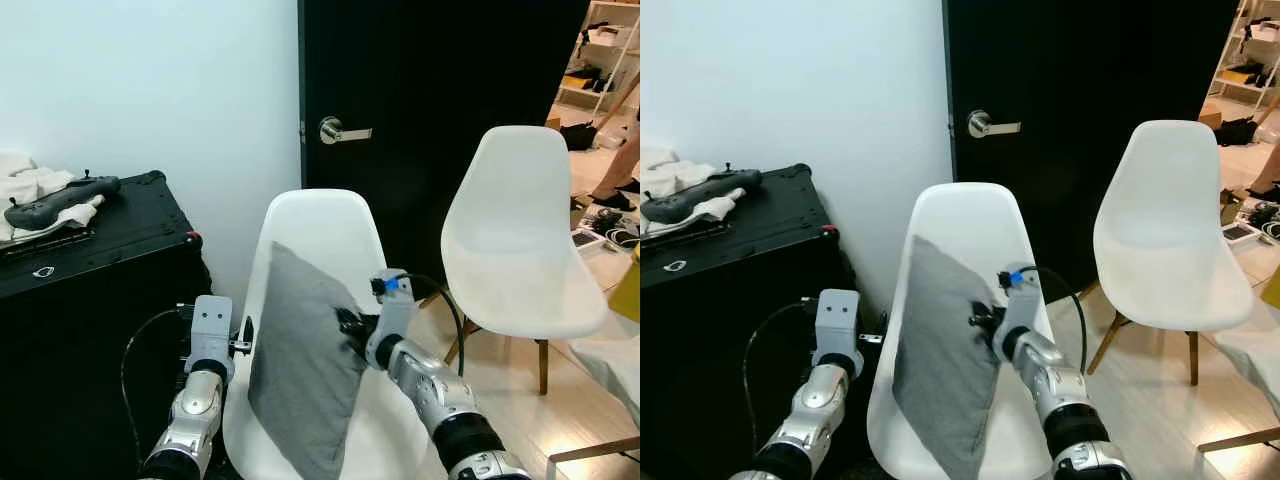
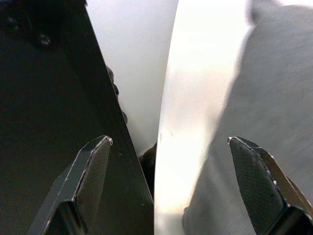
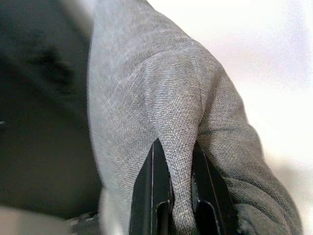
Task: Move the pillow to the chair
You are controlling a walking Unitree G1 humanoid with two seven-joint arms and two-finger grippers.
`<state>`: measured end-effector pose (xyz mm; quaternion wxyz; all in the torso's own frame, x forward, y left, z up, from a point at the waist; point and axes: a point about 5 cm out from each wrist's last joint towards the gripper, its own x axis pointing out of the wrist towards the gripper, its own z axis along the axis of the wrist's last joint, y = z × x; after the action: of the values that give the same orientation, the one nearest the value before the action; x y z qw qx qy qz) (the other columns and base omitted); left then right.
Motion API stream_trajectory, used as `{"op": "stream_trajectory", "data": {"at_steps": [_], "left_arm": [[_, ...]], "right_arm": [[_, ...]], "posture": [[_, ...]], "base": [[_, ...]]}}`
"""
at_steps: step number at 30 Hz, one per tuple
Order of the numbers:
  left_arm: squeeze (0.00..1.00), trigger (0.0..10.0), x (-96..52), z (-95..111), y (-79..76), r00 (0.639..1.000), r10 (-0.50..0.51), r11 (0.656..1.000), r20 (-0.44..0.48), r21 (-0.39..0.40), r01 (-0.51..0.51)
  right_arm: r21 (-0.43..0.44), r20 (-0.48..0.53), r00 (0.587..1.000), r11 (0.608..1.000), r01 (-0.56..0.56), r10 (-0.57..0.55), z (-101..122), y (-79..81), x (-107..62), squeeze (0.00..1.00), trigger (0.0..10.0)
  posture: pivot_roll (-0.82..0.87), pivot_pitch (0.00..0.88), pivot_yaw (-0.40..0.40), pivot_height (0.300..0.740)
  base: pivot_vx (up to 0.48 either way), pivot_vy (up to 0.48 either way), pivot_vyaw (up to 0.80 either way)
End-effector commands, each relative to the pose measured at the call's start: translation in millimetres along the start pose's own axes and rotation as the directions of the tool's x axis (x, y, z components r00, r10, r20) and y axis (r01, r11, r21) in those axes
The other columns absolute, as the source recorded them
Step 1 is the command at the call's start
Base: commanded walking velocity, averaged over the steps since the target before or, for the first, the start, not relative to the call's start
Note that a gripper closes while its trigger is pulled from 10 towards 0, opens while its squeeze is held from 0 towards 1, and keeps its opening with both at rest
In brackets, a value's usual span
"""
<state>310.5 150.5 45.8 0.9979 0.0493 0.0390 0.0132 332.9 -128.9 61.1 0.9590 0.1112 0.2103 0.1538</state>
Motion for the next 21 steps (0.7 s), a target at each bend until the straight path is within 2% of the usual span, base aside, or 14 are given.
{"op": "stream_trajectory", "data": {"at_steps": [1, 2, 3, 4, 5, 6, 9, 11, 15, 19, 21], "left_arm": [[0.0, 10.0, -2.2, -4, 4.8, 1.0, 0.01, 1.0, -0.019, 0.018, -0.009], [0.0, 10.0, -2.4, -4, 4.8, 1.0, 0.01, 1.0, -0.018, 0.018, -0.01], [0.0, 10.0, -2.4, -4, 4.8, 1.0, 0.01, 1.0, -0.018, 0.018, -0.01], [0.0, 10.0, -3.0, -5, 4.1, 1.0, 0.004, 1.0, -0.018, 0.009, -0.004], [0.0, 10.0, -3.0, -5, 4.1, 1.0, 0.004, 1.0, -0.018, 0.009, -0.004], [0.0, 10.0, -3.6, -5, 2.8, 1.0, -0.004, 1.0, -0.014, -0.005, 0.004], [0.0, 10.0, -3.8, -4, 0.9, 1.0, -0.017, 1.0, -0.008, -0.021, 0.017], [0.0, 10.0, -6.1, -4, -6.0, 0.998, -0.058, 0.997, 0.002, -0.05, 0.058], [0.0, 10.0, -8.2, -5, -9.7, 0.997, -0.079, 0.995, -0.003, -0.068, 0.079], [0.0, 10.0, -10.1, -7, -12.8, 0.995, -0.103, 0.991, -0.008, -0.09, 0.102], [0.0, 10.0, -10.8, -8, -14.2, 0.993, -0.116, 0.988, -0.008, -0.101, 0.115]], "right_arm": [[0.003, -0.086, 0.996, 0.999, 0.035, -0.034, -20, -1.1, -0.5, 0.0, 10.0], [-0.027, -0.093, 0.991, 0.995, 0.098, -0.1, -21, -10.3, -2.5, 0.0, 10.0], [-0.027, -0.093, 0.991, 0.995, 0.098, -0.1, -21, -10.3, -2.5, 0.0, 10.0], [-0.083, -0.119, 0.961, 0.967, 0.242, -0.25, -28, -33.1, -10.4, 0.0, 10.0], [-0.083, -0.119, 0.961, 0.967, 0.242, -0.25, -28, -33.1, -10.4, 0.0, 10.0], [-0.093, -0.133, 0.943, 0.951, 0.296, -0.306, -32, -42.1, -14.5, 0.0, 10.0], [-0.098, -0.146, 0.926, 0.936, 0.337, -0.348, -36, -49.5, -18.3, 0.0, 10.0], [-0.069, -0.209, 0.884, 0.908, 0.412, -0.417, -52, -63.2, -28.1, 0.0, 10.0], [-0.045, -0.241, 0.87, 0.901, 0.432, -0.43, -60, -64.4, -30.7, 0.0, 10.0], [-0.016, -0.239, 0.879, 0.906, 0.422, -0.413, -62, -55.2, -26.0, 0.0, 10.0], [0.02, -0.217, 0.901, 0.921, 0.39, -0.377, -59, -43.5, -18.9, 0.0, 10.0]], "posture": [[0.11, 0.032, 0.018, 0.64], [0.11, 0.036, 0.018, 0.635], [0.11, 0.036, 0.018, 0.635], [0.1, 0.042, 0.022, 0.625], [0.1, 0.042, 0.022, 0.625], [0.11, 0.047, 0.02, 0.62], [0.11, 0.047, 0.02, 0.615], [0.1, 0.056, 0.025, 0.6], [0.1, 0.066, 0.029, 0.59], [0.1, 0.071, 0.029, 0.58], [0.1, 0.075, 0.029, 0.57]], "base": [[0.0, 0.0, 0.0], [0.0, 0.0, 0.0], [0.0, 0.0, 0.0], [0.0, 0.0, 0.0], [0.0, 0.0, 0.0], [0.0, 0.0, 0.0], [0.0, 0.0, 0.0], [0.0, 0.0, 0.0], [0.0, 0.0, 0.0], [0.0, 0.0, 0.0], [0.0, 0.0, 0.0]]}}
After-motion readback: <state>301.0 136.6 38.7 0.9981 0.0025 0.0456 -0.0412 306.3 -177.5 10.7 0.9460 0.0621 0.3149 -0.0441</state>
